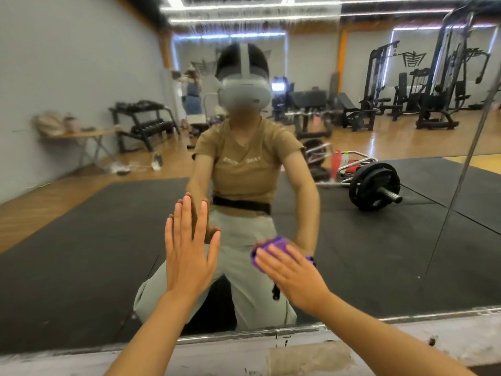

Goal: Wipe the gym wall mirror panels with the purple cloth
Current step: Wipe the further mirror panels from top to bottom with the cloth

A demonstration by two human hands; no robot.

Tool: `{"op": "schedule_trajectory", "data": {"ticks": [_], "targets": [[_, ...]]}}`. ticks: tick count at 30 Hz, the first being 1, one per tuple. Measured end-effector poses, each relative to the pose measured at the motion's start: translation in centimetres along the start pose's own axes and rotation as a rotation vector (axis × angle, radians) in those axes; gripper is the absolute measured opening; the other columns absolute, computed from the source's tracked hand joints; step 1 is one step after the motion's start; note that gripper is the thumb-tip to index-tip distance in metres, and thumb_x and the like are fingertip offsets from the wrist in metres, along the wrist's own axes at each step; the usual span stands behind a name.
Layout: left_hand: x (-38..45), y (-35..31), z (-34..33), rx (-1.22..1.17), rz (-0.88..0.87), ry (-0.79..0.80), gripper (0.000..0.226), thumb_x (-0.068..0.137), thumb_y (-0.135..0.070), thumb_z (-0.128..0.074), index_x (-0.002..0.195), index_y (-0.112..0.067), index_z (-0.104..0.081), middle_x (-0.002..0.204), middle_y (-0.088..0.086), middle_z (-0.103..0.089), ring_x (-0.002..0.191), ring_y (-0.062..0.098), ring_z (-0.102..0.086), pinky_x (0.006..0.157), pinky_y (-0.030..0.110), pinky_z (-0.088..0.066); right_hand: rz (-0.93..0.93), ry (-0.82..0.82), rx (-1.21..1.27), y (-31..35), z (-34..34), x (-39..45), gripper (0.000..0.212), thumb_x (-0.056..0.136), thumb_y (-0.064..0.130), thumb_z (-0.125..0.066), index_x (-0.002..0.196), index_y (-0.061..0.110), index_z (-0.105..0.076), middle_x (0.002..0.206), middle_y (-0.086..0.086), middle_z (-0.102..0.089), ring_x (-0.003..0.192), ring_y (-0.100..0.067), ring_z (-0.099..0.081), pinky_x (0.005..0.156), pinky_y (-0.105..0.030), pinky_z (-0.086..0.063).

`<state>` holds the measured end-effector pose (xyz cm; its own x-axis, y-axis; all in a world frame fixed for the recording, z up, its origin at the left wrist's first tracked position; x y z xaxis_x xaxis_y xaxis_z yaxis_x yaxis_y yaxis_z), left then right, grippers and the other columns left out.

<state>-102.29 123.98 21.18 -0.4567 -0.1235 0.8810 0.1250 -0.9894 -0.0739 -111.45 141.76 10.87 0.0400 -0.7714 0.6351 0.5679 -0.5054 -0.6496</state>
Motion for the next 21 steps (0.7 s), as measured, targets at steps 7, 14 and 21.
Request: {"op": "schedule_trajectory", "data": {"ticks": [7, 14, 21], "targets": [[-1.1, 1.6, -0.2, 0.023, -0.015, 0.001, 0.072, 0.101, -0.043, -0.040, 0.162, -0.019, -0.011, 0.170, 0.005, 0.008, 0.156, 0.026, 0.002, 0.126, 0.042, -0.001, 0.443, 0.226, -0.107, 5.0, -3.0, -4.8, 0.098, 0.080, 0.027, -0.049, 0.162, 0.015, 0.002, 0.170, 0.000, 0.007, 0.156, -0.019, 0.005, 0.126, -0.042, 0.007], [-1.1, 1.7, -0.3, 0.005, -0.011, -0.012, 0.070, 0.101, -0.044, -0.038, 0.161, -0.016, -0.015, 0.169, 0.005, 0.007, 0.156, 0.025, 0.002, 0.126, 0.041, -0.001, 0.138, -0.028, 0.065, -3.3, 3.3, 4.0, 0.080, 0.090, 0.018, -0.044, 0.162, 0.013, -0.010, 0.166, 0.002, -0.018, 0.156, -0.017, -0.004, 0.127, -0.038, 0.001], [-1.2, 2.1, 0.4, 0.039, -0.058, -0.017, 0.068, 0.100, -0.038, -0.042, 0.159, -0.011, -0.023, 0.169, 0.009, -0.003, 0.156, 0.025, -0.006, 0.127, 0.042, -0.007, -0.342, -0.324, 0.075, -16.8, 11.7, 15.5, 0.054, 0.107, 0.022, -0.042, 0.156, 0.003, -0.029, 0.162, -0.016, -0.030, 0.152, -0.029, -0.023, 0.126, -0.044, -0.012]]}}
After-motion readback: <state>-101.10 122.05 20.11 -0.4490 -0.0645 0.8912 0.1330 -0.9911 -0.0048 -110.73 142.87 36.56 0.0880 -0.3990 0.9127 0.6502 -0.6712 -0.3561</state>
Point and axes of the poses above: each hand's wrist, its own x-axis towards the middle knuckle, its own z-axis out of the back of the hand, y = z × x, the point moved 8 cm from there along x, towards the middle knuckle
